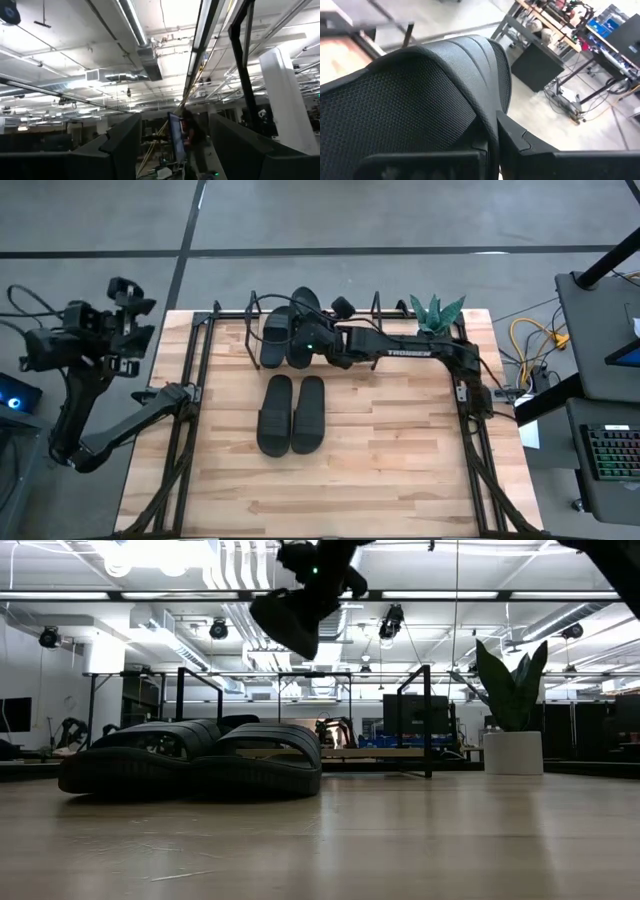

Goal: Pick and place slides into the shelf
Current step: Put the right black slide on the shelf

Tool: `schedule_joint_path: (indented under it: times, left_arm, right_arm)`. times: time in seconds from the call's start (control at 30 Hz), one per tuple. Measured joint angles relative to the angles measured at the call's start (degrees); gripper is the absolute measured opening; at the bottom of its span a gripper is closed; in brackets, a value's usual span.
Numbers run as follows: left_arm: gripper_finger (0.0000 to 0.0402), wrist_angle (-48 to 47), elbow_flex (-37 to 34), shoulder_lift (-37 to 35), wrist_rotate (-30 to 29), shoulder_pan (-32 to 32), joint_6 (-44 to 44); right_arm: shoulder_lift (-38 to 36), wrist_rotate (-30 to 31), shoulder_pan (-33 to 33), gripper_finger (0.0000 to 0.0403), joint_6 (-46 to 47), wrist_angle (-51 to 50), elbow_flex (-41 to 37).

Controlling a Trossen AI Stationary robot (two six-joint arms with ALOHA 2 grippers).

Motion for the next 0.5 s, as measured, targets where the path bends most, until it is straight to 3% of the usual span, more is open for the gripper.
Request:
schedule_joint_path:
  times: [0.23,0.5]
  left_arm:
    - [0.0217,-3.9,-0.3,-3.7,-0.3,0.0,0.0]
    - [0.0217,-9.6,-0.7,-6.6,-0.2,0.0,2.5]
  right_arm:
    - [3.8,-4.8,-3.6,0.0008,-6.3,-3.2,4.2]
    - [10.1,-5.0,-5.7,0.0008,-6.7,-12.4,13.8]
